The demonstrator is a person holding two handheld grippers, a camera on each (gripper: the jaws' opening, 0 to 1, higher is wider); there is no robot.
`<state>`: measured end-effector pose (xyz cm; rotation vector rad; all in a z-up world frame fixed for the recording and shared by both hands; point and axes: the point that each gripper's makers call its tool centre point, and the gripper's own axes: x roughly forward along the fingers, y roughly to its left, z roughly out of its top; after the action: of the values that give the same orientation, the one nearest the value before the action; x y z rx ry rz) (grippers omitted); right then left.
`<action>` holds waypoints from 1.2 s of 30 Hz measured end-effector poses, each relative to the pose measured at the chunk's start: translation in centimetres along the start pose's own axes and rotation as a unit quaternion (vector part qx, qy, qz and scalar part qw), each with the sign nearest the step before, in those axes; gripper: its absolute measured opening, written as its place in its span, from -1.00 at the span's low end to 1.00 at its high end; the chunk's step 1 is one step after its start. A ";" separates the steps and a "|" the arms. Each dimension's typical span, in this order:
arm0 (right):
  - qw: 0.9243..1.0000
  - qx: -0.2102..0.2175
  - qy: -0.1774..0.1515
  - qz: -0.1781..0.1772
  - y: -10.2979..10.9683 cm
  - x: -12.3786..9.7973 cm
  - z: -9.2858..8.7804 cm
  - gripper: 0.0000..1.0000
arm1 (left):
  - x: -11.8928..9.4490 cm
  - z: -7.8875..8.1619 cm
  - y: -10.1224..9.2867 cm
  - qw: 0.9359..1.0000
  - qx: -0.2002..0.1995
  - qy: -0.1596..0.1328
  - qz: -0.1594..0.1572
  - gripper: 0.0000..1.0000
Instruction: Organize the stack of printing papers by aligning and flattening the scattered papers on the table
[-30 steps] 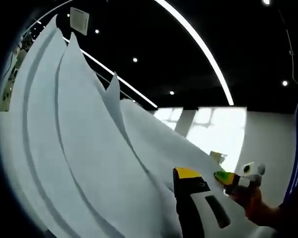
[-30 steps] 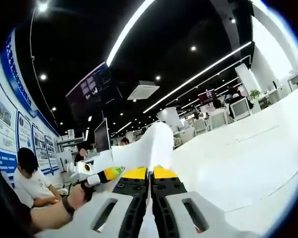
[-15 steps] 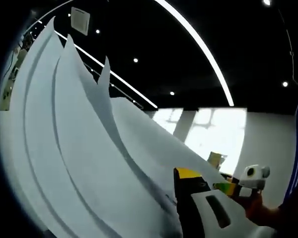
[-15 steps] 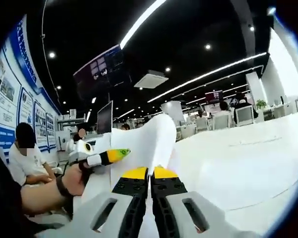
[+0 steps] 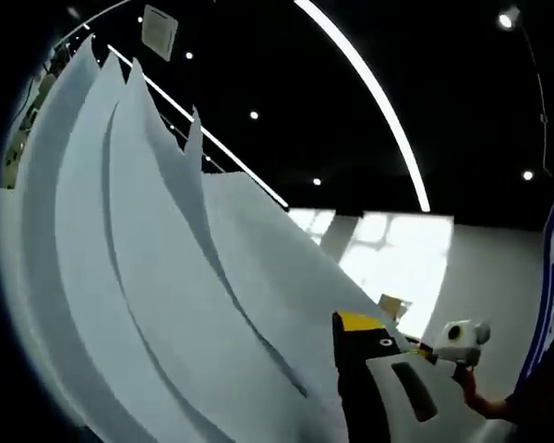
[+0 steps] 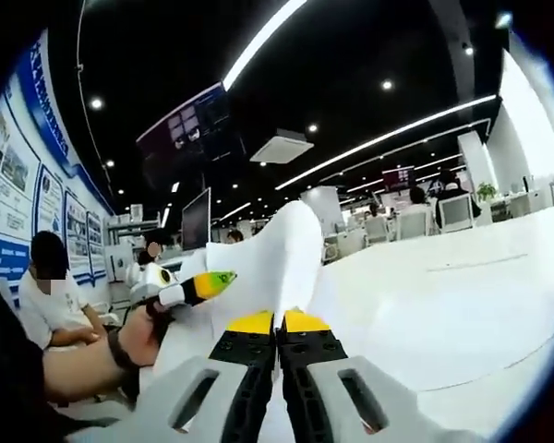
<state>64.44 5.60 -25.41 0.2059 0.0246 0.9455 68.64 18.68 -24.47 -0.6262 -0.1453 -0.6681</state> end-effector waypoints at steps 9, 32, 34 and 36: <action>1.000 0.013 0.016 0.020 1.4 0.3 -0.9 -1.00 | 0.0 -0.1 0.2 1.000 0.000 0.003 0.003 -0.33; 0.995 -0.052 0.067 0.045 4.7 0.6 -3.4 -1.00 | -0.1 0.0 0.3 1.000 0.000 -0.001 0.005 -0.35; 0.995 -0.054 0.069 0.047 4.7 0.7 -3.6 -1.00 | -0.1 0.0 0.3 1.000 -0.001 -0.002 0.005 -0.36; 0.995 -0.040 0.073 0.052 4.8 0.7 -3.7 -1.00 | -0.1 0.2 0.3 1.000 0.000 -0.007 0.005 -0.39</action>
<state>60.59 9.54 -28.13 0.0645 0.1108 1.0620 68.75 19.07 -24.53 -0.6317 -0.1548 -0.6543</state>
